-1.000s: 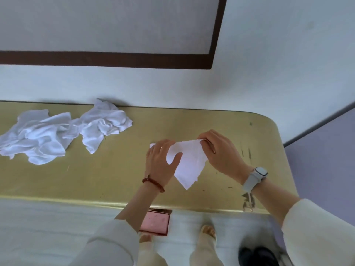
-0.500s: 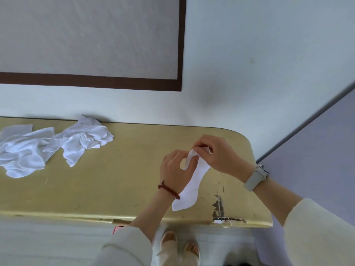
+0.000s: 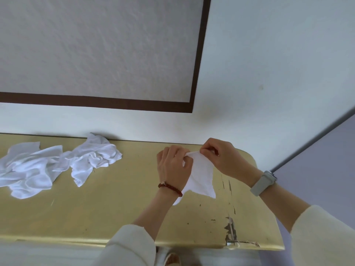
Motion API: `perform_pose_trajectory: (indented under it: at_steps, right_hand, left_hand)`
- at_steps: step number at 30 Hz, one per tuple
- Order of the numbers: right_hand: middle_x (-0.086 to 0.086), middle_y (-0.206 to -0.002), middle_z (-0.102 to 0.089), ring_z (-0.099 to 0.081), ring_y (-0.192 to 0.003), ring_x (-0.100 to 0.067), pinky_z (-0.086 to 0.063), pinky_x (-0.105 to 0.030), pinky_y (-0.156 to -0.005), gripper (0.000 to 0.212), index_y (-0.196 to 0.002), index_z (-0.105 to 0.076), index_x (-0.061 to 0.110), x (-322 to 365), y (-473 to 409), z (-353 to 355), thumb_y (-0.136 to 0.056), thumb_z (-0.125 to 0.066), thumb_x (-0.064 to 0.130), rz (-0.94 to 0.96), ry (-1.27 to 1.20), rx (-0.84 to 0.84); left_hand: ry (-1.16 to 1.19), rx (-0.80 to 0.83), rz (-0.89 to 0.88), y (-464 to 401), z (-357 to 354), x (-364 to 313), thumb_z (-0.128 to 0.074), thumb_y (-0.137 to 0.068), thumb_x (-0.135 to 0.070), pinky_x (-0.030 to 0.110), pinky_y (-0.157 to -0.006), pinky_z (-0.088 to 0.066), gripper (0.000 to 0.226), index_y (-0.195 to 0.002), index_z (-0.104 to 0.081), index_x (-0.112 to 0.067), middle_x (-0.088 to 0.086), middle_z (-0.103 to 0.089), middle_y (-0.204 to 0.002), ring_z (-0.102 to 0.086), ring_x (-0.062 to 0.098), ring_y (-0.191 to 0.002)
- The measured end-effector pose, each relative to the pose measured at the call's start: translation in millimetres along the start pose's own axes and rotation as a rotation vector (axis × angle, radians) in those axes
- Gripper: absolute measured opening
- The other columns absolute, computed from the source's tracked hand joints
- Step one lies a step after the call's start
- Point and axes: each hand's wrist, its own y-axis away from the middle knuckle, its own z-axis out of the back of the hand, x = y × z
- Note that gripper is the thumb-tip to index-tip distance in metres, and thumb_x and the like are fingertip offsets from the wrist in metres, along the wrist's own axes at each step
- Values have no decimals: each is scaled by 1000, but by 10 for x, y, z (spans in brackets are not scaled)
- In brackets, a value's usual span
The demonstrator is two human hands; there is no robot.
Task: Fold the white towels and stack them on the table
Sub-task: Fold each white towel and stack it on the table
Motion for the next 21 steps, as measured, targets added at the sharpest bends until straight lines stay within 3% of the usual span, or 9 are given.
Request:
perform_pose_trajectory:
  at_steps: [4, 7, 10, 15, 18, 21]
  right_hand:
    - [5, -81, -60, -52, -72, -1, -37, -5, -64, 12, -85, -60, 9, -57, -184, 5, -91, -49, 9, -30, 25, -87]
    - [-2, -90, -60, -54, -82, -14, -38, -10, -67, 15, -90, -61, 5, -192, -340, -3, -92, -46, 6, -46, 81, -122]
    - [-7, -95, -57, -51, -84, -17, -32, -13, -69, 17, -93, -61, 2, -327, -520, 15, -92, -44, 2, -68, 132, -161]
    - [-6, -95, -55, -51, -83, -17, -32, -15, -72, 17, -96, -62, 2, -445, -734, 146, -91, -46, 1, -83, 155, -344]
    - [0, -90, -52, -51, -81, -16, -38, -23, -73, 15, -94, -62, 2, -434, -717, 198, -89, -48, 0, -28, 140, -460]
    - [-3, -89, -57, -55, -79, -20, -45, -30, -69, 12, -91, -60, 3, -498, -531, 144, -89, -49, -1, 14, 139, -463]
  left_hand:
    - [-25, 170, -41, -57, 228, 461, -40, -73, -23, 23, -73, -39, 37, -92, -70, -12, 0, -65, -82, -57, 17, -75]
    - [-31, 325, -77, -171, 398, 762, -41, -77, -25, 22, -73, -39, 37, -96, -70, -13, 2, -68, -84, -57, 16, -78]
    - [-41, 405, -6, -431, 473, 900, -44, -84, -34, 27, -74, -43, 38, -100, -71, -13, 6, -70, -89, -63, 24, -83]
    - [-59, 245, 64, -869, 483, 983, -62, -86, -18, 40, -81, -48, 16, -96, -73, -12, 8, -70, -92, -64, 28, -85]
    - [-52, 165, 15, -971, 487, 922, -63, -82, -19, 43, -77, -49, 15, -90, -74, -12, 7, -69, -85, -63, 28, -77]
    - [-24, 137, -22, -831, 526, 907, -59, -79, -23, 39, -76, -47, 20, -88, -74, -14, 5, -68, -84, -59, 22, -81]
